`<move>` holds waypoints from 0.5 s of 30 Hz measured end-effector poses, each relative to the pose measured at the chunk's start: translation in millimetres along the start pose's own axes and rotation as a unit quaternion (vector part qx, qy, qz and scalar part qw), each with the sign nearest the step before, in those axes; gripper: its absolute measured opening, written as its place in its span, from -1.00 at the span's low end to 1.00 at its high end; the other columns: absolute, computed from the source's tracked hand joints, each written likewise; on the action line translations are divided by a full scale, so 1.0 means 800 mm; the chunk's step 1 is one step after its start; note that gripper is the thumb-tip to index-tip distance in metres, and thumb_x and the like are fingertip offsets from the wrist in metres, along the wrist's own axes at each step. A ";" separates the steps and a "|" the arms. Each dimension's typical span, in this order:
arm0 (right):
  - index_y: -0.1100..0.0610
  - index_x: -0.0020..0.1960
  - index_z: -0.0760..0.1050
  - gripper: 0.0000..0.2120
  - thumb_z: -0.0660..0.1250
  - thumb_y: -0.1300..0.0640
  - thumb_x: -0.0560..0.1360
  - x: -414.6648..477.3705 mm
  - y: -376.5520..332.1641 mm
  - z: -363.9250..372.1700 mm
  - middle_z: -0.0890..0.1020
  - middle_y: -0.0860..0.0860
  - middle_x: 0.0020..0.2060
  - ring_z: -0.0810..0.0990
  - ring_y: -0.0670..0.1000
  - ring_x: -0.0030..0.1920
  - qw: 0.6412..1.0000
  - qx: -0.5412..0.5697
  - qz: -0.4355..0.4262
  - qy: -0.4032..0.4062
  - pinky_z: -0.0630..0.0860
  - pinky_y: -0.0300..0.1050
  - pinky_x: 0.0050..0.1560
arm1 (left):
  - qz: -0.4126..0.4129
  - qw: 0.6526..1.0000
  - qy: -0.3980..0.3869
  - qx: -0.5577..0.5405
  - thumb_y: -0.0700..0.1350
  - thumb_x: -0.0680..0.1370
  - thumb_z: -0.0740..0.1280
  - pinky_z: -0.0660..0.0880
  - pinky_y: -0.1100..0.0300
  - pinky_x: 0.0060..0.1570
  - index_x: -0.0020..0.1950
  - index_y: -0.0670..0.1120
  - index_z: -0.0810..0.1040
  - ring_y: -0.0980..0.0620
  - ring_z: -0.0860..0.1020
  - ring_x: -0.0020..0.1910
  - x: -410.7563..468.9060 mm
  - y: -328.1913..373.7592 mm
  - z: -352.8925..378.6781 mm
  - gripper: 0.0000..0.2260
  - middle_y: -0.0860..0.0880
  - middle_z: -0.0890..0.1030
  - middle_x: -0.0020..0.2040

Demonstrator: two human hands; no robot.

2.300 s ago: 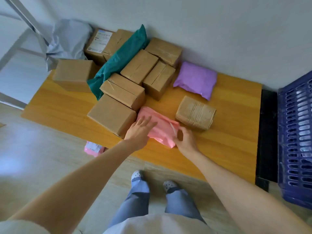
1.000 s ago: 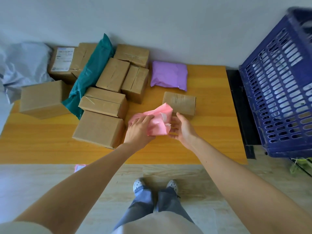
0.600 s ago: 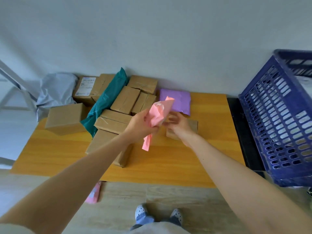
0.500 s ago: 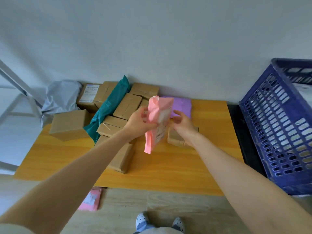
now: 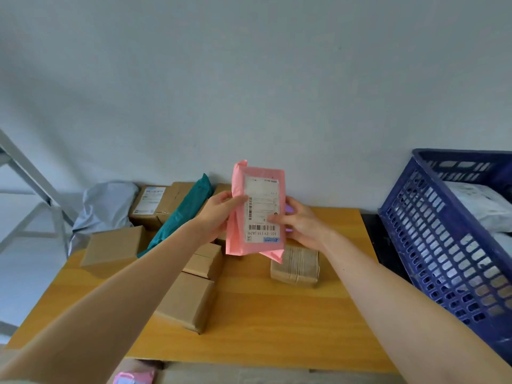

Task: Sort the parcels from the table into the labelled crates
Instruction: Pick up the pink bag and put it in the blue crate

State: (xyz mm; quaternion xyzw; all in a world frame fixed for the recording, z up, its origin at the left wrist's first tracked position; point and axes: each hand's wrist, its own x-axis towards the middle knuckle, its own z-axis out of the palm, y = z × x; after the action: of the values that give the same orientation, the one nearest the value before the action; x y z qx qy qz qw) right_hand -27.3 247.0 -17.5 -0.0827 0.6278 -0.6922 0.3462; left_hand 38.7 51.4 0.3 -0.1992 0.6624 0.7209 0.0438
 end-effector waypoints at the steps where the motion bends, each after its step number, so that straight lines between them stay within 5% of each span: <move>1: 0.01 0.21 0.45 -0.47 0.49 0.36 0.34 -0.001 -0.002 0.002 0.70 0.02 0.02 0.67 0.08 0.05 1.000 -0.005 -0.004 -0.005 0.60 0.09 0.01 | 0.000 1.000 -0.005 0.006 -0.10 0.52 0.39 0.57 -0.17 0.08 0.28 -0.13 0.44 -0.13 0.64 0.04 -0.001 0.004 0.002 -0.64 -0.13 0.64 0.08; 6: 0.04 0.21 0.45 -0.48 0.51 0.36 0.34 -0.005 -0.002 0.006 0.68 0.00 0.05 0.68 0.04 0.03 0.996 -0.080 -0.022 0.019 0.62 0.10 0.02 | 0.079 0.992 0.017 0.101 -0.20 0.49 0.43 0.60 -0.10 0.03 0.40 -0.10 0.31 -0.06 0.63 0.05 -0.005 0.023 0.001 -0.47 -0.06 0.59 0.17; 10: 0.11 0.32 0.38 -0.40 0.49 0.37 0.36 -0.008 -0.013 0.006 0.61 -0.01 0.12 0.62 -0.15 -0.04 0.965 -0.251 -0.056 0.045 0.61 -0.26 -0.18 | 0.182 0.960 0.035 0.211 -0.14 0.43 0.51 0.52 0.09 0.11 0.50 0.03 0.14 -0.06 0.43 0.32 -0.002 0.048 -0.006 -0.23 -0.06 0.31 0.45; 13: 0.10 0.26 0.40 -0.48 0.47 0.31 0.37 -0.011 -0.018 0.006 0.61 0.01 0.12 0.60 -0.12 -0.04 0.911 -0.398 -0.081 0.067 0.56 -0.29 -0.18 | 0.276 0.869 0.010 0.410 0.03 0.39 0.53 0.28 0.09 0.33 0.49 0.11 0.21 0.02 0.27 0.43 -0.002 0.061 -0.007 -0.24 0.04 0.27 0.49; 15: 0.09 0.25 0.43 -0.51 0.47 0.26 0.37 -0.012 -0.022 0.009 0.62 0.00 0.07 0.61 -0.02 -0.01 0.863 -0.491 -0.091 0.082 0.56 -0.12 -0.04 | 0.307 0.799 -0.027 0.517 0.10 0.40 0.49 0.22 0.10 0.36 0.43 0.11 0.34 0.04 0.29 0.43 -0.002 0.064 -0.004 -0.36 0.06 0.34 0.46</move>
State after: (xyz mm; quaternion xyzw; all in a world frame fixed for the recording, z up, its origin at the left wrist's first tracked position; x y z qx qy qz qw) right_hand -22.5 246.5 3.2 -0.2412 0.9022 -0.3275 0.1433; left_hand 24.3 42.9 48.9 0.0865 0.9616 0.2522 -0.0654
